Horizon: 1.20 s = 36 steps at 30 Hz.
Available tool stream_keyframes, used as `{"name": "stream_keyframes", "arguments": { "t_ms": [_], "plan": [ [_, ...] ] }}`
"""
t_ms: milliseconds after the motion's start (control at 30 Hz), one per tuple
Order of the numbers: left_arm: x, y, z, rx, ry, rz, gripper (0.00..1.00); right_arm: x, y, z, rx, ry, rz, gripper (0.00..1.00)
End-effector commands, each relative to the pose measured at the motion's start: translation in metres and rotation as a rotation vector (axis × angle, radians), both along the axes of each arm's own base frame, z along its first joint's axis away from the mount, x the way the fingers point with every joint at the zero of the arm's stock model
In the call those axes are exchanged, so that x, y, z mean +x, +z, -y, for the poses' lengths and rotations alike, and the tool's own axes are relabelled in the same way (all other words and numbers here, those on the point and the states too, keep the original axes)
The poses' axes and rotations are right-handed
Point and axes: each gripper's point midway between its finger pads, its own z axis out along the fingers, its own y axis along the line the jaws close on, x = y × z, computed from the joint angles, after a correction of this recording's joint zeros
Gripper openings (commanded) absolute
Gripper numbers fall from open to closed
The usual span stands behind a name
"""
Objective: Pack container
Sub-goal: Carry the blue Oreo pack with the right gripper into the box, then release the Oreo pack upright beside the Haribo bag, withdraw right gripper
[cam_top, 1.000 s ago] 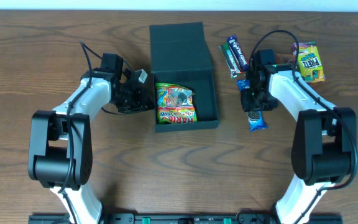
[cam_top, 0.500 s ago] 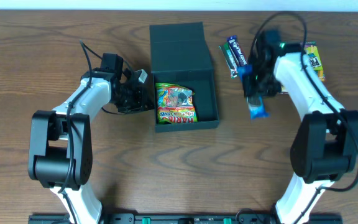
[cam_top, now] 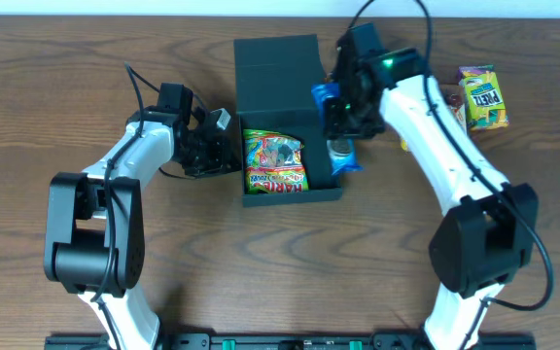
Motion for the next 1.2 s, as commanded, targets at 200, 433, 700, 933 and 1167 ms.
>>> {"name": "stream_keyframes", "arguments": {
  "t_ms": [200,433,700,933,1167],
  "plan": [
    [-0.005,-0.007,0.003,-0.008,-0.006,-0.028,0.11,-0.011,-0.006,-0.024,0.021,-0.034,-0.025,0.12],
    [-0.005,-0.007,0.002,-0.007,-0.006,-0.030,0.10,-0.011,-0.013,-0.023,0.012,-0.060,-0.045,0.67],
    [-0.006,-0.007,0.002,-0.008,-0.006,-0.031,0.10,-0.004,-0.007,-0.012,-0.008,-0.085,-0.018,0.90],
    [-0.006,-0.007,0.002,-0.007,-0.006,-0.031,0.10,0.014,0.012,0.020,-0.114,-0.144,0.088,0.89],
    [-0.006,-0.007,0.002,-0.007,-0.006,-0.031,0.10,0.035,0.014,0.083,-0.282,-0.234,0.152,0.94]
  ]
}}
